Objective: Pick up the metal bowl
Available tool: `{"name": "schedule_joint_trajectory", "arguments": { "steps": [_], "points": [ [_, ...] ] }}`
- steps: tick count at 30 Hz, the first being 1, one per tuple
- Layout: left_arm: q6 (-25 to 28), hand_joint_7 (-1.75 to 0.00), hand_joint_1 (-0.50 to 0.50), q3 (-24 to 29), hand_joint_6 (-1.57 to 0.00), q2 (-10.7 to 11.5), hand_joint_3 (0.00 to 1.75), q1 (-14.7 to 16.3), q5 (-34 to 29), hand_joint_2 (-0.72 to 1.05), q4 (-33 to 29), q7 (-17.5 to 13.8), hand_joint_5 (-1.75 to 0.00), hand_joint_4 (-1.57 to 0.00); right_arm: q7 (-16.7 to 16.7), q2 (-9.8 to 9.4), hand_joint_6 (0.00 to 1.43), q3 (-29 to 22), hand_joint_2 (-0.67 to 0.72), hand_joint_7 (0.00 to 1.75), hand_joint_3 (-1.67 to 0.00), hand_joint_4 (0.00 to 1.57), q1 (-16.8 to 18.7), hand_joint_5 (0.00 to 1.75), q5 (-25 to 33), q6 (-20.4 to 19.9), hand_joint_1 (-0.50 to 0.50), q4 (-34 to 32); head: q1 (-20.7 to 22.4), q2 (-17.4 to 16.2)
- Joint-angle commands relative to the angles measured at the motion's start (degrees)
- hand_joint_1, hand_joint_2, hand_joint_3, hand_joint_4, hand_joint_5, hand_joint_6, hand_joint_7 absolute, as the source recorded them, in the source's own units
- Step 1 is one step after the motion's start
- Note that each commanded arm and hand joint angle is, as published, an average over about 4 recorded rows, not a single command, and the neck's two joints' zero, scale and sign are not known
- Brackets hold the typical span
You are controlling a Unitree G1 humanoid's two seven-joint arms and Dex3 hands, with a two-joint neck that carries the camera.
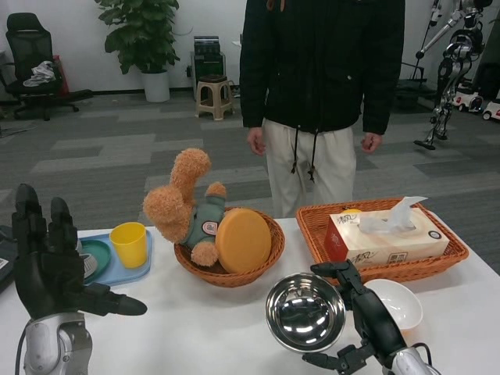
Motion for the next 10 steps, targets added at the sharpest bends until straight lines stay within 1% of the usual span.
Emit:
{"name": "schedule_joint_trajectory", "arguments": {
  "steps": [1, 4, 10],
  "points": [
    [0.1, 0.00, -0.50, 0.6, 0.00, -0.2, 0.09, 0.4, 0.3, -0.72, 0.3, -0.2, 0.00, 0.00, -0.4, -0.49, 1.14, 0.1, -0.51, 1.68, -1.35, 1.26, -1.4, 1.65, 0.8, -0.2, -0.29, 0.8, 0.0, 0.0],
    [0.1, 0.00, -0.50, 0.6, 0.00, -0.1, 0.09, 0.4, 0.3, -0.72, 0.4, -0.2, 0.00, 0.00, -0.4, -0.49, 1.14, 0.2, -0.54, 1.68, -1.35, 1.26, -1.6, 1.65, 0.8, -0.3, -0.29, 1.2, 0.0, 0.0],
    [0.0, 0.00, -0.50, 0.6, 0.00, -0.1, 0.09, 0.4, 0.3, -0.72, 0.4, -0.2, 0.00, 0.00, -0.4, -0.28, 1.14, 0.3, -0.54, 1.68, -1.35, 1.26, -1.7, 1.65, 0.6, -0.4, -0.29, 1.5, -0.6, -0.5]
  ]
}}
